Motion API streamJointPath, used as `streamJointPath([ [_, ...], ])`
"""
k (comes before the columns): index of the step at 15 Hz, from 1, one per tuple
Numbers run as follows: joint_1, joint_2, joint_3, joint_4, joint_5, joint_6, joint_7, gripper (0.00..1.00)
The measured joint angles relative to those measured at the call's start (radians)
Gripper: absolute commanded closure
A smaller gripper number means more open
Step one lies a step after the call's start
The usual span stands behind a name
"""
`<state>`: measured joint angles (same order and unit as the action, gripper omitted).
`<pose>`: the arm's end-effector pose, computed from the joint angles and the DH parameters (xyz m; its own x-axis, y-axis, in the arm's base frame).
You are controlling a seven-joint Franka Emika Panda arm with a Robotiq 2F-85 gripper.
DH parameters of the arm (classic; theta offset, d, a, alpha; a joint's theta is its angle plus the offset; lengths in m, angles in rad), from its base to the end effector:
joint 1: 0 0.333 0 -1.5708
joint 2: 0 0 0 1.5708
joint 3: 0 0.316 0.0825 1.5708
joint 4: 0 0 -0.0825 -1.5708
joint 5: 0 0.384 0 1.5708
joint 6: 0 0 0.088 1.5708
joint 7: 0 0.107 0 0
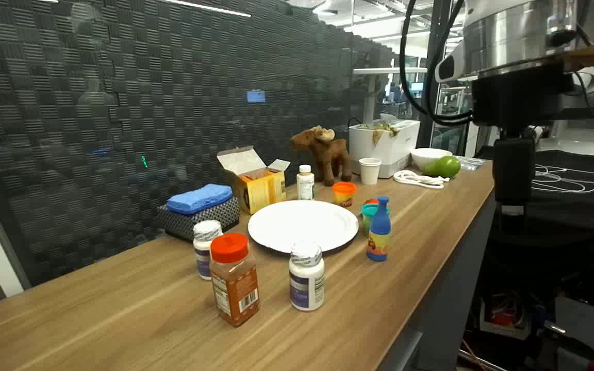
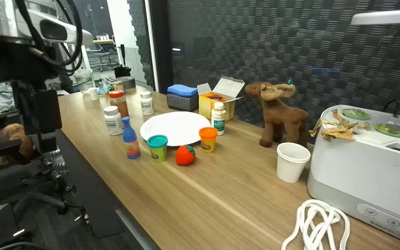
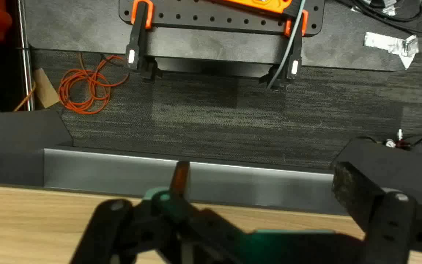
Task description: Place the containers and strawberry plush toy on the white plate
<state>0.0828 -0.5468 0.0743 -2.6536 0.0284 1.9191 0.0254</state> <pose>0.3407 0.0548 0.3986 0.9771 0.1012 -0.1870 0.1066 -0.9941 0.0190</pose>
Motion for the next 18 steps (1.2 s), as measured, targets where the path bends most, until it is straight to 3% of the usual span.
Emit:
streamJointPath([
  [12,-0.002,0.002,-0.003,0.005,-0.006,0.001,-0.001,0.0],
  [18,-0.063,0.078,-0.011,0.129,-0.169,0.049,0.0,0.0],
])
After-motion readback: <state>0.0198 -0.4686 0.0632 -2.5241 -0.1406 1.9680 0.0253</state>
